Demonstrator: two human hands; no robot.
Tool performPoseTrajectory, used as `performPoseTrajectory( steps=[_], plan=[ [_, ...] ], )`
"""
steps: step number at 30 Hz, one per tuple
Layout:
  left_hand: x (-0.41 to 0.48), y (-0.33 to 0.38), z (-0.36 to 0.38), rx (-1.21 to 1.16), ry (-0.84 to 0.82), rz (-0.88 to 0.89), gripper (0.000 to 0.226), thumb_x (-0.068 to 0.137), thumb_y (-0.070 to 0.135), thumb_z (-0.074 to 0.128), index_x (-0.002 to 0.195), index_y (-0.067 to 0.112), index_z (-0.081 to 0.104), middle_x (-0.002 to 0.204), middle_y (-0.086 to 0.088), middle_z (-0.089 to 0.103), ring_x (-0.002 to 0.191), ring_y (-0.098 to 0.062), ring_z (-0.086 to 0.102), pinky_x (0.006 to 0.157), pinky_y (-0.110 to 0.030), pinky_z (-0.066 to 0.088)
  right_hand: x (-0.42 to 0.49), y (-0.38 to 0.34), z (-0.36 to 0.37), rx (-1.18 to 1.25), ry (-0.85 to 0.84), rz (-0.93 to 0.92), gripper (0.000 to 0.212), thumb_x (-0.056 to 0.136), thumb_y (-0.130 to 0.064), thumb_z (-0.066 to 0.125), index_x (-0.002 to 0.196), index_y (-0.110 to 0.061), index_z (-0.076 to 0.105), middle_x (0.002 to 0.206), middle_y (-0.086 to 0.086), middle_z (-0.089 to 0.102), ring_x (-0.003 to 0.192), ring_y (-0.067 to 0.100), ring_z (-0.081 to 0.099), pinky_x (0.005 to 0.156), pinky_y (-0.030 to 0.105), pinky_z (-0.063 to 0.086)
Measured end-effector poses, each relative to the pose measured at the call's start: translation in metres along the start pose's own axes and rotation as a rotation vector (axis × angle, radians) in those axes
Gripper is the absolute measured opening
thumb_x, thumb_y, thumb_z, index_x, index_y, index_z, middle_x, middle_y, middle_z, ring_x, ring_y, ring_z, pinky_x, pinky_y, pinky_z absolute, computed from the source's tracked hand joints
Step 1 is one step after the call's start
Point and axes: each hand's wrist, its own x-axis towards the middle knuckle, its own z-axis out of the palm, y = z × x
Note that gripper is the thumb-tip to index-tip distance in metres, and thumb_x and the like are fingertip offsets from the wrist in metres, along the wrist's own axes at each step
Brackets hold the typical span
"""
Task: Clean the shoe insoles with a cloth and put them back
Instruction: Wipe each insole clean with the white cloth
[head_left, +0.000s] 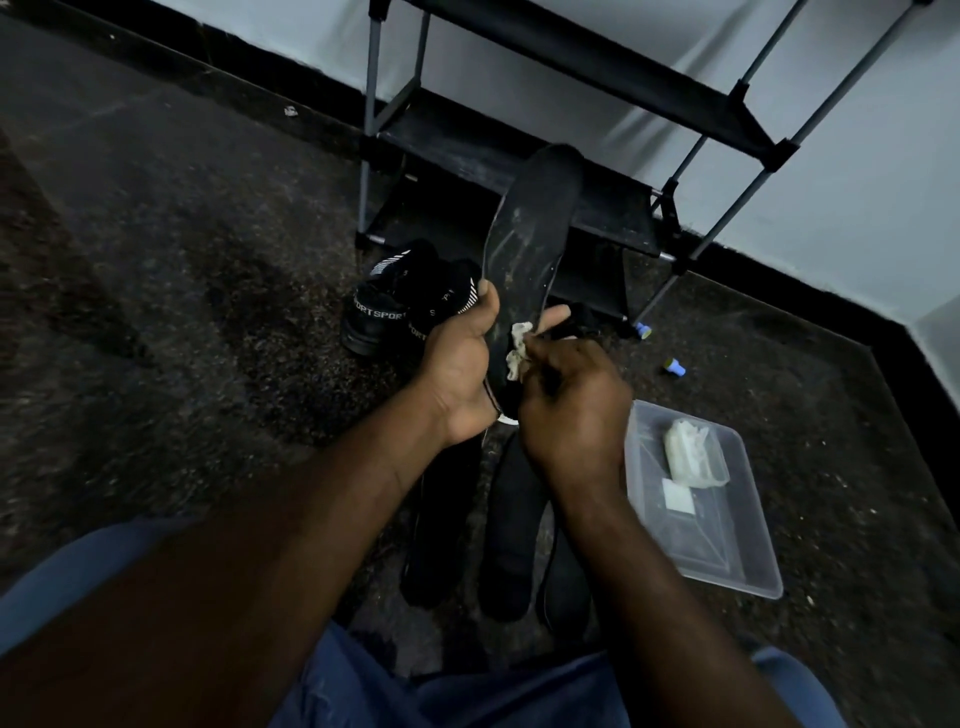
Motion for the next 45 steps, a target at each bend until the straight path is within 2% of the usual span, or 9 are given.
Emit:
performPoseTrajectory(
  steps=[3, 7, 13, 21, 27, 32, 36, 41, 45],
  plan=[
    [-0.003, 0.001, -0.001, -0.036, -0.011, -0.003, 0.071, 0.106, 0.062, 0.023, 0.12, 0.017, 0.076, 0.135, -0.011, 0.068, 0.128, -0.03, 0.063, 0.109, -0.043, 0.048, -0.013, -0.017, 0.007, 0.088, -0.016, 0.028, 0.029, 0.084, -0.005, 0.068, 0.108, -0.016, 0.081, 0.104, 0.002, 0.074, 0.095, 0.014, 0.068, 0.085, 0.022, 0.053],
    [-0.002, 0.001, -0.004, -0.073, -0.023, 0.0, 0.071, 0.107, 0.062, 0.023, 0.148, 0.012, 0.051, 0.142, -0.013, 0.063, 0.129, -0.037, 0.061, 0.104, -0.047, 0.052, -0.025, -0.024, 0.007, 0.152, -0.062, -0.018, 0.033, 0.083, -0.009, 0.065, 0.11, -0.018, 0.081, 0.101, 0.0, 0.072, 0.09, 0.007, 0.063, 0.081, 0.004, 0.044],
    [-0.005, -0.009, 0.004, 0.01, -0.05, -0.076, 0.081, 0.105, 0.066, 0.021, 0.142, 0.005, 0.059, 0.141, -0.01, 0.065, 0.135, -0.025, 0.057, 0.112, -0.037, 0.044, 0.0, -0.001, -0.003, -0.064, 0.02, -0.068, 0.03, 0.081, -0.014, 0.064, 0.105, -0.018, 0.081, 0.094, 0.007, 0.068, 0.081, 0.024, 0.067, 0.071, 0.028, 0.051],
    [-0.006, -0.006, 0.002, -0.063, 0.014, -0.075, 0.074, 0.106, 0.064, 0.023, 0.146, 0.011, 0.054, 0.143, -0.01, 0.063, 0.128, -0.034, 0.063, 0.098, -0.045, 0.054, -0.02, 0.001, -0.008, 0.078, -0.134, -0.181, 0.026, 0.081, -0.011, 0.068, 0.099, -0.021, 0.083, 0.096, -0.004, 0.074, 0.086, 0.007, 0.067, 0.08, 0.014, 0.05],
    [-0.006, -0.006, 0.0, 0.087, 0.015, -0.13, 0.073, 0.105, 0.063, 0.027, 0.136, 0.009, 0.065, 0.125, -0.015, 0.072, 0.102, -0.027, 0.072, 0.079, -0.04, 0.058, 0.007, 0.027, -0.021, 0.235, -0.092, 0.268, 0.017, 0.088, -0.017, 0.075, 0.1, -0.027, 0.082, 0.097, -0.011, 0.078, 0.09, 0.003, 0.072, 0.085, 0.029, 0.058],
    [-0.009, -0.01, 0.001, 0.055, -0.066, -0.146, 0.067, 0.105, 0.06, 0.037, 0.145, 0.01, 0.056, 0.131, -0.022, 0.064, 0.103, -0.036, 0.065, 0.09, -0.051, 0.056, 0.024, 0.014, -0.029, 0.71, -0.137, 0.537, 0.013, 0.1, -0.005, 0.062, 0.104, -0.008, 0.073, 0.076, 0.013, 0.068, 0.062, 0.027, 0.063, 0.051, 0.033, 0.052],
    [-0.009, -0.009, 0.001, 0.084, -0.147, -0.185, 0.07, 0.104, 0.062, 0.039, 0.145, 0.008, 0.055, 0.121, -0.017, 0.065, 0.089, -0.029, 0.064, 0.085, -0.047, 0.056, 0.029, 0.005, -0.038, 0.821, -0.168, 0.654, 0.018, 0.101, 0.002, 0.053, 0.1, -0.004, 0.069, 0.069, 0.014, 0.061, 0.045, 0.022, 0.055, 0.037, 0.025, 0.045],
    [-0.008, -0.004, -0.003, 0.085, -0.288, -0.243, 0.094, 0.092, 0.084, 0.017, 0.141, 0.016, 0.058, 0.118, -0.013, 0.07, 0.092, -0.033, 0.068, 0.087, -0.053, 0.056, 0.024, 0.009, -0.035, 0.837, -0.157, 0.711, 0.015, 0.098, -0.002, 0.059, 0.094, -0.005, 0.073, 0.068, 0.01, 0.063, 0.051, 0.021, 0.053, 0.045, 0.027, 0.046],
    [-0.006, 0.001, -0.007, 0.133, -0.241, -0.237, 0.099, 0.089, 0.088, 0.015, 0.145, 0.018, 0.057, 0.138, -0.013, 0.066, 0.124, -0.032, 0.065, 0.099, -0.051, 0.053, 0.016, 0.014, -0.027, 0.929, -0.149, 0.719, 0.018, 0.095, 0.004, 0.062, 0.093, -0.006, 0.077, 0.084, 0.004, 0.076, 0.071, 0.011, 0.068, 0.06, 0.022, 0.055]
  ],
)
